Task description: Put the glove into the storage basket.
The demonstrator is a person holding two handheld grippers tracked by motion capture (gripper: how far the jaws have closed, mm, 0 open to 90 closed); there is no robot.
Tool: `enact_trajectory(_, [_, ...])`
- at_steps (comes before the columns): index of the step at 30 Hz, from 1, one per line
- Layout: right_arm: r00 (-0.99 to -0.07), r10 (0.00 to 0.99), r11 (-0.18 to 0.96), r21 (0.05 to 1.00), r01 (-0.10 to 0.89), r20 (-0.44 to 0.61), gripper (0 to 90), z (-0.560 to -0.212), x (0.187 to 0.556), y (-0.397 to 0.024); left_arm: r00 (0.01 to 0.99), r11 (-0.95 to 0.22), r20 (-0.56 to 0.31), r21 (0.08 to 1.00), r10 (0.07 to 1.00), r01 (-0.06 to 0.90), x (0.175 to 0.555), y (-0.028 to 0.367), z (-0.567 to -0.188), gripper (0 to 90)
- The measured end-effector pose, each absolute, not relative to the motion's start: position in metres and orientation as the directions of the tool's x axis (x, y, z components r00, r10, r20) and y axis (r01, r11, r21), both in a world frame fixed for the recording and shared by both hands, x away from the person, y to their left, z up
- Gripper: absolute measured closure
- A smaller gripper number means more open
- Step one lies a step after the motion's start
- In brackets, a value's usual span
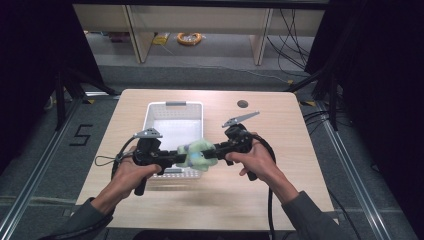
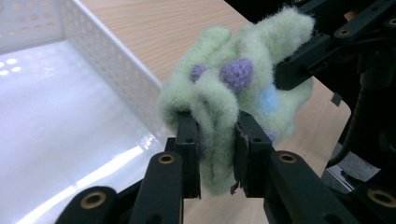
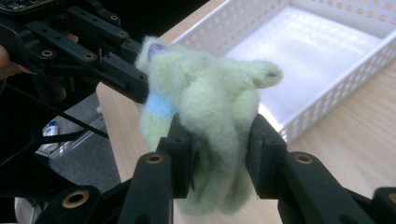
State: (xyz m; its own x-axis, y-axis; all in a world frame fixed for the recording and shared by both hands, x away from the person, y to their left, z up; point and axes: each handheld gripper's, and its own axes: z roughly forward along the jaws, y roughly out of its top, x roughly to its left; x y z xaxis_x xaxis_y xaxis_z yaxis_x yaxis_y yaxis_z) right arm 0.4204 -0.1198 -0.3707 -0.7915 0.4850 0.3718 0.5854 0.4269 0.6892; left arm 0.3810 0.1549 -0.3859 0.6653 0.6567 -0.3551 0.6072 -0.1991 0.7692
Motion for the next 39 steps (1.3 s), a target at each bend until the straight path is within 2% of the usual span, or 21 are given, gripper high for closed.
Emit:
enact_trajectory(12, [-0.766, 0.484, 0.430, 0.648, 0.629, 0.422, 66.4, -0.383, 0.466, -0.075, 0.597, -0.186, -0.367, 0.722, 0.713, 0.666, 0.418, 0.191, -0.395, 73.8])
enact_trajectory(28, [-0.711, 0.549, 0.464, 0.548, 0.696, 0.439, 66.4, -0.424, 0.513, -0.033, 0.497, -0.141, -0.421, 0.638, 0.759, 0.757, 0.457, 0.213, -0.439, 73.5])
enact_trajectory(35, [-0.705, 0.565, 0.502, 0.499, 0.707, 0.429, 66.4, -0.438, 0.518, -0.025, 0.488, -0.177, -0.385, 0.615, 0.783, 0.769, 0.461, 0.209, -0.451, 73.2])
enact_trajectory(39, [-0.719, 0.582, 0.533, 0.489, 0.690, 0.381, 66.3, -0.441, 0.519, -0.024, 0.506, -0.232, -0.345, 0.597, 0.791, 0.768, 0.462, 0.207, -0.451, 72.9])
